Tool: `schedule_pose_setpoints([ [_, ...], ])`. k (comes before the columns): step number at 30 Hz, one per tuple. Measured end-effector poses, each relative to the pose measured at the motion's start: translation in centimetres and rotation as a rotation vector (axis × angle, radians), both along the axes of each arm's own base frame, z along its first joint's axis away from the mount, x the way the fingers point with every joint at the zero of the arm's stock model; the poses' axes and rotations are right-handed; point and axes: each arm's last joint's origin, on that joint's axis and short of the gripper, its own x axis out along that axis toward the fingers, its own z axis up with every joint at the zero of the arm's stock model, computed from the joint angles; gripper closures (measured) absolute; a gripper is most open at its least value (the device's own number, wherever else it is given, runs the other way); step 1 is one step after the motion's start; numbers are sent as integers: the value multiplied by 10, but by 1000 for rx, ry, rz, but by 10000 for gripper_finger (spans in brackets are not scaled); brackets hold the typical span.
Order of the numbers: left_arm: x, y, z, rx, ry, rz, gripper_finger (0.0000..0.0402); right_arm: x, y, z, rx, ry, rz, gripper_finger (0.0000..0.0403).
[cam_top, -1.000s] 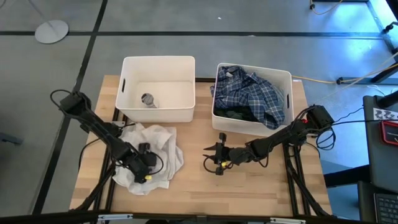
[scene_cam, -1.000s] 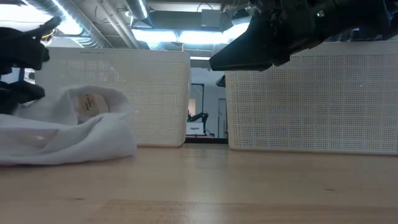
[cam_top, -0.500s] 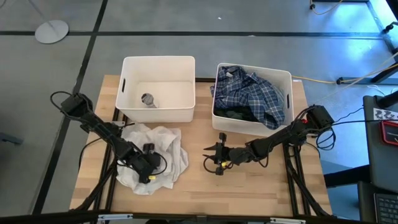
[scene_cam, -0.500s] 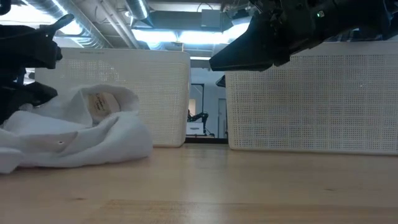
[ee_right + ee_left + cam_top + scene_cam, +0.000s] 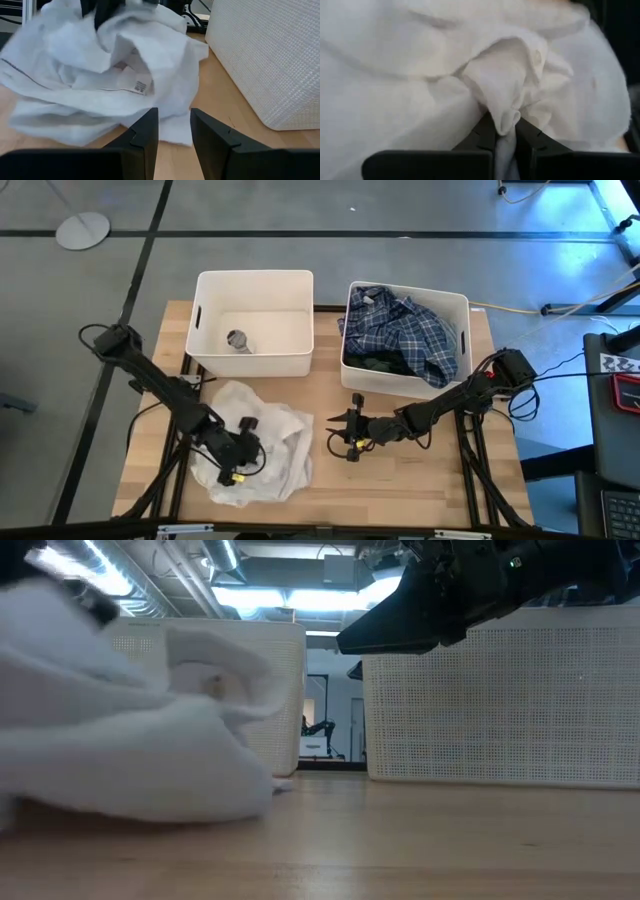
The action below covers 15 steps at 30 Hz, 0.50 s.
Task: Sort clothes
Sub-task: Put the white shirt into the left white bin
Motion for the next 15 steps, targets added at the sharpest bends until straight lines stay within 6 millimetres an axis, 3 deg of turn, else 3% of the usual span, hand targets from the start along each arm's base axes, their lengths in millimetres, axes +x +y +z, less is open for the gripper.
schedule_pose_setpoints([
  [10, -2, 11, 128, 155, -405, -21, 386, 0, 0, 0, 0, 0, 0, 285],
  [15, -8, 21, 169, 284, -567, 16, 384, 0, 0, 0, 0, 0, 0, 285],
])
